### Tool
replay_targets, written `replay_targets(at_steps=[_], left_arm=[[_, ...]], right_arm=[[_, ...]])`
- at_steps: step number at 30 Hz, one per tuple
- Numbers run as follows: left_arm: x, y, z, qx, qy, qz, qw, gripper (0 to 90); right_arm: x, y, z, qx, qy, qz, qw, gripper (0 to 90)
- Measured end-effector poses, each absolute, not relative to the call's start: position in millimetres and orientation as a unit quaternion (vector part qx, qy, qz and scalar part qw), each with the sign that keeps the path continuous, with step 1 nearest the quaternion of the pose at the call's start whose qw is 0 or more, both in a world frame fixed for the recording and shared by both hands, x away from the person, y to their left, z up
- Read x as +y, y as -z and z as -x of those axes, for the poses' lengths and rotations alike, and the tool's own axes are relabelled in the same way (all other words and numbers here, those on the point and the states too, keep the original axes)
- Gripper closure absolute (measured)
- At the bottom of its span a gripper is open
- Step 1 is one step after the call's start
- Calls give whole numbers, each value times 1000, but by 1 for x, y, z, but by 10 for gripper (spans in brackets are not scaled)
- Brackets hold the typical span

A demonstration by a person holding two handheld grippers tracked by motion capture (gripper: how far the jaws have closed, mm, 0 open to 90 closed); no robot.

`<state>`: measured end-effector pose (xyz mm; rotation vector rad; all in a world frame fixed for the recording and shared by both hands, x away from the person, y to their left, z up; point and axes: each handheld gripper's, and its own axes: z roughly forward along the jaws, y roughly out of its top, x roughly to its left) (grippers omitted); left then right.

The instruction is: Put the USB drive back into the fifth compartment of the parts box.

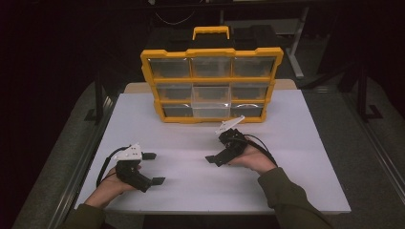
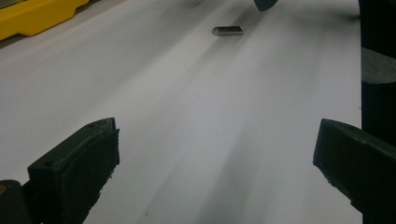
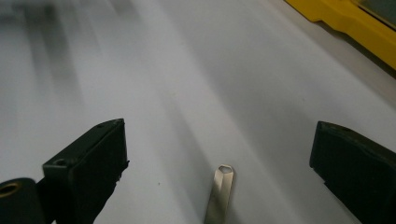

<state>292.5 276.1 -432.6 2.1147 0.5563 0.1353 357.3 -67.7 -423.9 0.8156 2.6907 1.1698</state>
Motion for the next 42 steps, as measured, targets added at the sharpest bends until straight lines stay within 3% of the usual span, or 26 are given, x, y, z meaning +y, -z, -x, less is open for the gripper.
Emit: replay_targets(at_steps=[23,33,42], left_arm=[[276,433,-292,226,-57,-858,457,0],[276,433,-292,224,-58,-859,457,0],[276,433,-291,225,-57,-859,456,0]], right_arm=[[-68,441,-357,893,-355,-274,41,65],[-68,446,-354,898,-347,-269,37,138],[-68,446,-354,900,-344,-266,33,262]])
